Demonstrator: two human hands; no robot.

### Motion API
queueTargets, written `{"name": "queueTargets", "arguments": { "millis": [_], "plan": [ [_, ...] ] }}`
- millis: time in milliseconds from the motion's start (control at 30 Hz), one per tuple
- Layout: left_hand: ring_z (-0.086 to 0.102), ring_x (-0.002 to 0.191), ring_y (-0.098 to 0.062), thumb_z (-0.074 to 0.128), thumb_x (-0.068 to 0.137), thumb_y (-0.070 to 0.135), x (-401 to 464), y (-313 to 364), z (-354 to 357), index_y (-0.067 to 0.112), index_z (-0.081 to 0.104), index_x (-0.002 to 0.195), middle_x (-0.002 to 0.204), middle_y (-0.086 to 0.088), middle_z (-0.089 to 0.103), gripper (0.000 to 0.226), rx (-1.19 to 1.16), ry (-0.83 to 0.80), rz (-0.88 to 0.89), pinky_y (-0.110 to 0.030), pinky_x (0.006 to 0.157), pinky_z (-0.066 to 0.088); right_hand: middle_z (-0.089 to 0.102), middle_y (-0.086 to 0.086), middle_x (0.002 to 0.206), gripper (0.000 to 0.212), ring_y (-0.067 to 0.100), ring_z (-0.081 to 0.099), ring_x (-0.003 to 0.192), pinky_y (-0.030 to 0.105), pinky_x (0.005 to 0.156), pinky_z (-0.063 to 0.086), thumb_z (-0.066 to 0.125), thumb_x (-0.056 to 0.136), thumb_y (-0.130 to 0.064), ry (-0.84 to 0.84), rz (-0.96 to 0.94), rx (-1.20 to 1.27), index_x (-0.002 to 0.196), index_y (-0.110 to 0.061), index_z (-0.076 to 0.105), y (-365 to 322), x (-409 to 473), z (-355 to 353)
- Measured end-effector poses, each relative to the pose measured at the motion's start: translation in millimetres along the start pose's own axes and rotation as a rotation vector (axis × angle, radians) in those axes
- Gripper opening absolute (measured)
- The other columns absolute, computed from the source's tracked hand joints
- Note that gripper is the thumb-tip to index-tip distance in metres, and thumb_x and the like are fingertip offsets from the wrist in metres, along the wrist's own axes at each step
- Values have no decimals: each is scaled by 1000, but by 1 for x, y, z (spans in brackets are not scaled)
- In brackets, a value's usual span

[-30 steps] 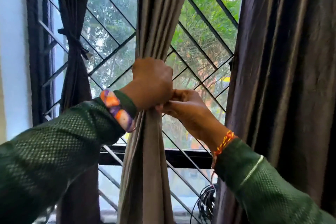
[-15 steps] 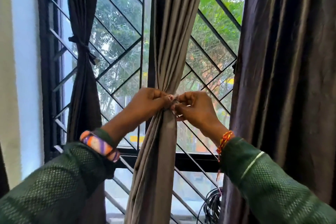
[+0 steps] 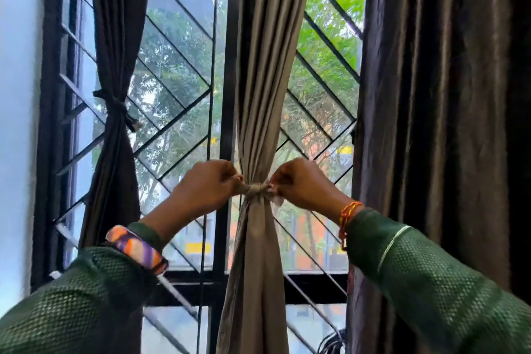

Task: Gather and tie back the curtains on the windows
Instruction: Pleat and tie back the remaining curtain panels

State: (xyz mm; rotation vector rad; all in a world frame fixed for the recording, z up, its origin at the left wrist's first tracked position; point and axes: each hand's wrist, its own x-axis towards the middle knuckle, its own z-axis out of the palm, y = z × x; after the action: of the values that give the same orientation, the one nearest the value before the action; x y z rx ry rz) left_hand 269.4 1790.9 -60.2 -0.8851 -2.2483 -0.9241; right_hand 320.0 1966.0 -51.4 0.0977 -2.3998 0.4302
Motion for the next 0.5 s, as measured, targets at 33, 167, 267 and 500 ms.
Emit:
{"name": "queueTargets", "arguments": {
  "millis": [33, 167, 267, 500],
  "plan": [
    [63, 85, -23, 57, 90, 30, 8, 6, -7, 9, 67, 93, 91, -9, 69, 23, 108, 2, 15, -32, 78, 49, 71, 10, 93, 17, 23, 66, 86, 39, 78, 56, 67, 78, -11, -11, -6, -36, 95, -10, 72, 2, 5, -7],
    [61, 90, -26, 58, 87, 38, 44, 45, -33, 14, 66, 92, 99, -9, 66, 26, 361, 83, 136, -35, 80, 50, 66, 5, 77, 8, 21, 65, 77, 29, 69, 54, 66, 76, -11, 81, -70, -123, 81, -9, 72, 9, 30, -45],
    [62, 90, -30, 60, 84, 34, 77, 85, -50, 15, 67, 83, 92, -10, 67, 20, 362, 167, 250, -34, 77, 50, 71, 8, 82, 12, 24, 66, 82, 30, 71, 54, 63, 76, -13, 168, -104, -194, 82, -12, 73, 9, 53, -82],
    [63, 92, -29, 62, 83, 27, 149, 173, -59, 8, 71, 85, 92, -14, 70, 21, 337, 286, 407, -24, 70, 40, 71, 9, 99, 17, 28, 64, 99, 38, 85, 53, 62, 78, -20, 388, -138, -269, 90, -17, 74, 23, 82, -178]
  ]
}}
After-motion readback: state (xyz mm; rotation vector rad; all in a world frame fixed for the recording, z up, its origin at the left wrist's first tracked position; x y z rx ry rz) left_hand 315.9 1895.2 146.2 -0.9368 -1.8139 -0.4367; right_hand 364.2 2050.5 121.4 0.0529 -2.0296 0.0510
